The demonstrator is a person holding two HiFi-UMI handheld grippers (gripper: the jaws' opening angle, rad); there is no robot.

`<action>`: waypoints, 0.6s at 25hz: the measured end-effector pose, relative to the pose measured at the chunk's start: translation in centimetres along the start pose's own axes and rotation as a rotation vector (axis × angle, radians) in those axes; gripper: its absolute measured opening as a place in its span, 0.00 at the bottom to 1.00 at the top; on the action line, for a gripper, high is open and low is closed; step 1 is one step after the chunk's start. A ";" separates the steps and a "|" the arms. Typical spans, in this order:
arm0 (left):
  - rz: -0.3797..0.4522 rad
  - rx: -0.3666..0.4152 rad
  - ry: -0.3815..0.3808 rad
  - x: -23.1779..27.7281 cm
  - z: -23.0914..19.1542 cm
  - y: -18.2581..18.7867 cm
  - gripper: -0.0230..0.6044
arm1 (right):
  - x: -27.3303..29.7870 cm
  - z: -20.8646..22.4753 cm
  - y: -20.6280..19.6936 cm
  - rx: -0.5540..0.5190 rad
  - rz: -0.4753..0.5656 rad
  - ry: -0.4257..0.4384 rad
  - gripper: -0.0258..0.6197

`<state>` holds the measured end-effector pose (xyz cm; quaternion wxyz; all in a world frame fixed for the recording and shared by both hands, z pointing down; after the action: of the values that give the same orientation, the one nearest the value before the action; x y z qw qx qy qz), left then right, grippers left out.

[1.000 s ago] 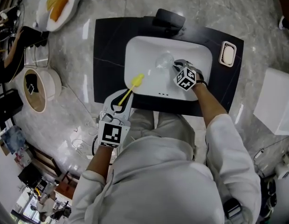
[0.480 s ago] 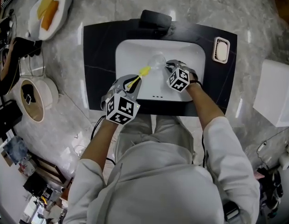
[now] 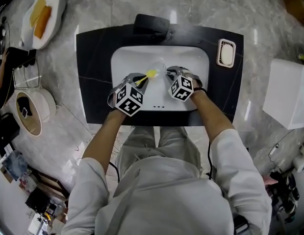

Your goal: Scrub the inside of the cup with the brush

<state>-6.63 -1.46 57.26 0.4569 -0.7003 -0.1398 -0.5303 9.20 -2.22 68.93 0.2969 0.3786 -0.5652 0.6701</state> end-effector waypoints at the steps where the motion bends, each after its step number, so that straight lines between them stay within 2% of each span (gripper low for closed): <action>1: -0.017 0.011 -0.007 0.7 0.0 0.0 0.09 | 0.0 0.0 0.0 -0.002 0.000 0.000 0.09; 9: -0.124 0.118 -0.067 5.5 1.0 0.3 0.09 | 0.0 -0.1 0.0 0.005 0.002 0.002 0.09; 15: -0.141 0.154 -0.117 6.6 1.3 0.5 0.09 | 0.1 -0.1 -0.2 0.006 -0.001 0.003 0.09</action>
<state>-2.84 -2.67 62.74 0.4619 -0.6814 -0.2551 -0.5072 9.27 -2.12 69.13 0.2970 0.3790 -0.5625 0.6721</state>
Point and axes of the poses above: the fingertips, and each gripper's own axes: x forward along the fingers, z to its right, y out of its top, the point moved 9 cm from there along -x, backward along the fingers, and after that the axes turned 5 degrees about y, right-handed, at the moved point
